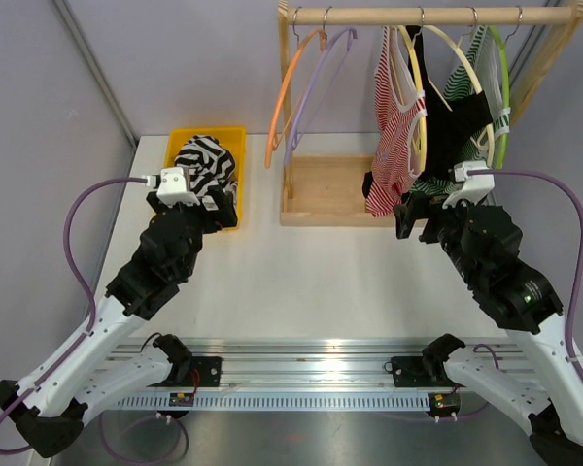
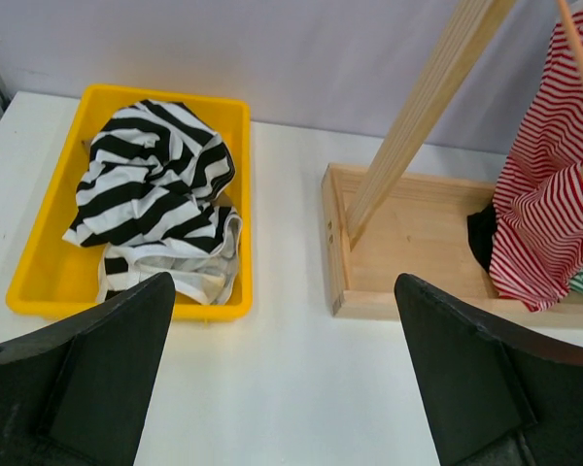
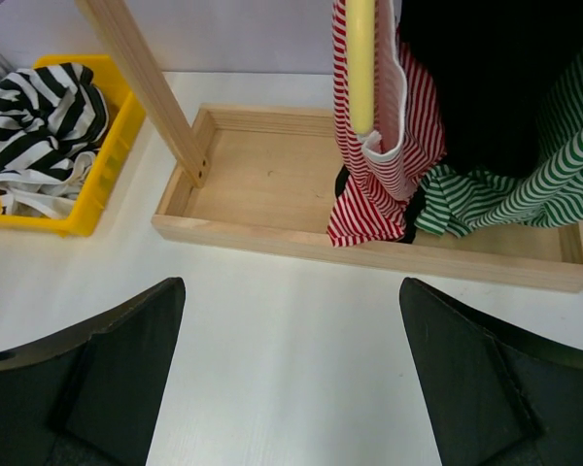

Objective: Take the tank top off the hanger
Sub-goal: Place the tank top into the basket, then grab a hanger with a tank top on it with the right arm

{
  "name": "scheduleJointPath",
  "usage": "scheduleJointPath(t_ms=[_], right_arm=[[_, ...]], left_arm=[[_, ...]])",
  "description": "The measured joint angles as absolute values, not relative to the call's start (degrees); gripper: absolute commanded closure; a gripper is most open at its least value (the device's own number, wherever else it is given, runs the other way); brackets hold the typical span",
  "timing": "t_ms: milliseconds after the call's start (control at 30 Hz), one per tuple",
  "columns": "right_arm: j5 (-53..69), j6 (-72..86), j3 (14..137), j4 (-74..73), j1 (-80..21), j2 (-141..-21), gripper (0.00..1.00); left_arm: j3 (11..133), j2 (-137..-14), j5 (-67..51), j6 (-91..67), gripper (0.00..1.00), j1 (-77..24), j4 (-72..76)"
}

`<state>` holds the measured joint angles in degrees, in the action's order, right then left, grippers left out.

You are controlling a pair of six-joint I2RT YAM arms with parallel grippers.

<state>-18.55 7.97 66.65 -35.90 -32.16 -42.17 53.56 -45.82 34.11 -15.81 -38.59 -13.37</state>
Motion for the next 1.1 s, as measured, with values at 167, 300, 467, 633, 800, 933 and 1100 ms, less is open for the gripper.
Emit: scheduleJointPath(t_ms=[167, 300, 467, 633, 800, 933, 1100], right_arm=[[-22.44, 7.18, 73.47, -38.30, -32.14, -47.75, 0.00], [-24.91, 5.26, 81.93, -38.41, -32.14, -54.08, 0.01], [-24.91, 2.74, 93.86, -38.52, -30.02, -63.64, 0.02], [-21.15, -0.01, 105.19, -38.24, -24.14, -74.22, 0.08], [-15.57, -1.96, 116.75, -39.31, -19.31, -83.33, 0.11], [-11.07, -3.60, 125.43, -39.59, -16.78, -89.49, 0.11], [-6.24, -4.95, 135.11, -40.27, -14.00, -97.25, 0.11]], left_arm=[[51.90, -45.10, 34.06, -16.62, 0.01, -38.81, -15.11], [51.90, -44.93, 33.78, -16.88, 0.01, -38.89, -15.46], [51.83, -44.21, 33.67, -16.95, 0.01, -38.96, -15.46], [51.11, -43.09, 33.65, -16.95, 0.01, -38.96, -15.49], [50.85, -42.46, 33.63, -16.95, 0.01, -38.96, -15.51], [50.87, -42.46, 33.61, -16.95, 0.01, -38.96, -15.49], [50.85, -42.46, 33.63, -16.95, 0.01, -39.00, -15.51]])
